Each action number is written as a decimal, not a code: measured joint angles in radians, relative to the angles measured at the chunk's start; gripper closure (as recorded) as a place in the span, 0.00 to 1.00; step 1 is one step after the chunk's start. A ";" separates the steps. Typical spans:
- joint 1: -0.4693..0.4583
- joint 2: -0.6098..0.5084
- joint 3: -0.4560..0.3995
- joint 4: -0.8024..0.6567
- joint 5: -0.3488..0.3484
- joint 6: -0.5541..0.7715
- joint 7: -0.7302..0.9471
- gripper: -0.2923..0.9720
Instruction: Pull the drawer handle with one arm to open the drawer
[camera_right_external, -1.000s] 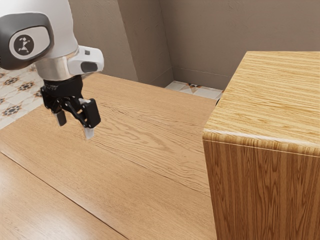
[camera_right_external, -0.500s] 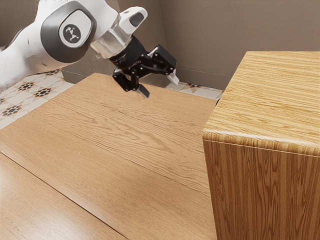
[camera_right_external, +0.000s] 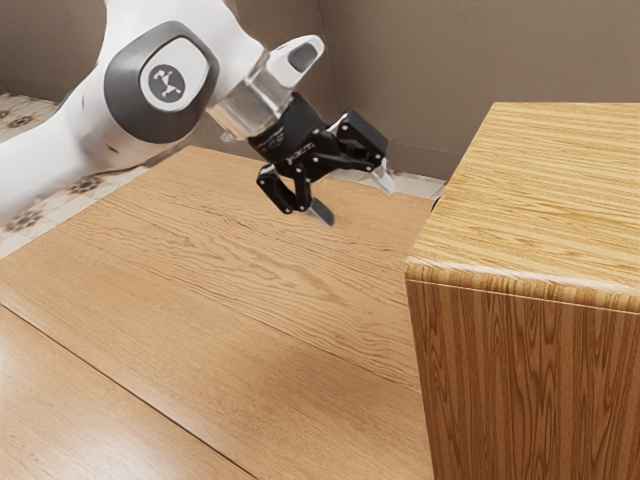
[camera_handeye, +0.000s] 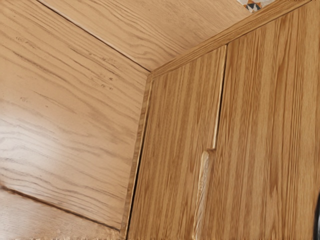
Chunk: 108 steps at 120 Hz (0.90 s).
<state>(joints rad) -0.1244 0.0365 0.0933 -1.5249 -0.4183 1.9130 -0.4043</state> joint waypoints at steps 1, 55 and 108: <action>0.001 -0.001 0.002 0.000 0.000 -0.004 0.002 0.23; 0.073 -0.003 0.009 0.011 -0.119 -0.159 0.139 0.23; -0.032 0.020 0.012 0.045 -0.142 -0.180 0.205 0.23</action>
<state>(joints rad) -0.1560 0.0569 0.1055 -1.4800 -0.5599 1.7326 -0.1998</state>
